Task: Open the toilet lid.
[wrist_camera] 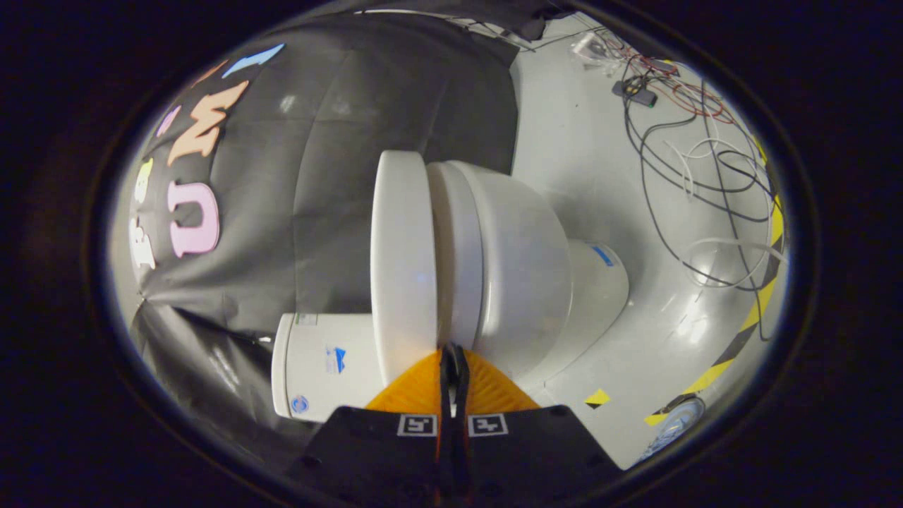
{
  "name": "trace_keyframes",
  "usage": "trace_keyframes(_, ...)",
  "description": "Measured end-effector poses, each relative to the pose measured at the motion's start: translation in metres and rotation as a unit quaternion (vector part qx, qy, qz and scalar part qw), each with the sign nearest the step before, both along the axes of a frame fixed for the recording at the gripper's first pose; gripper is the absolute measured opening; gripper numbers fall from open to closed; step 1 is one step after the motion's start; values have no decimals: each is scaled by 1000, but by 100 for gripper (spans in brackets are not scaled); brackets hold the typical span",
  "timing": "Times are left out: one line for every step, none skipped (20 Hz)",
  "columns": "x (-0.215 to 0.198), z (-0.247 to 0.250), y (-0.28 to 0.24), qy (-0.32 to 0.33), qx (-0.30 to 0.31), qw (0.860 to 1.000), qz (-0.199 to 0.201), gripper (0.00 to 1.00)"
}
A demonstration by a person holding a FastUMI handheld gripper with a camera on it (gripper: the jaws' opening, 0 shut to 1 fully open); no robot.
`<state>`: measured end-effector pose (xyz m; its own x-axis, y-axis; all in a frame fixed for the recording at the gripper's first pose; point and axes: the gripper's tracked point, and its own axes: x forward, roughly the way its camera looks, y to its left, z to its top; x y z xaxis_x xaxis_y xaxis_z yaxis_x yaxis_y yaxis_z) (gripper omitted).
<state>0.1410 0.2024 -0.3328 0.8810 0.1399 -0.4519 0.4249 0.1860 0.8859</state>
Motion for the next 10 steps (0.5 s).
trace_keyframes(0, -1, -3, 10, -8, 1000, -14, 1)
trace_keyframes(-2, 1, -2, 25, -15, 999, -18, 2)
trace_keyframes(-3, 1, -4, 40, -27, 999, -24, 2)
trace_keyframes(-3, 5, -3, 50, -30, 998, -31, 2)
trace_keyframes(-2, 10, -3, 56, -29, 997, -40, 2)
trace_keyframes(-2, 16, 0, 61, -30, 996, -49, 2)
trace_keyframes(-1, 21, 0, 64, -36, 996, -54, 2)
trace_keyframes(-1, 27, 1, 64, -50, 995, -55, 2)
trace_keyframes(0, 37, 2, 62, -65, 994, -55, 2)
trace_keyframes(2, 49, 3, 57, -82, 994, -53, 1)
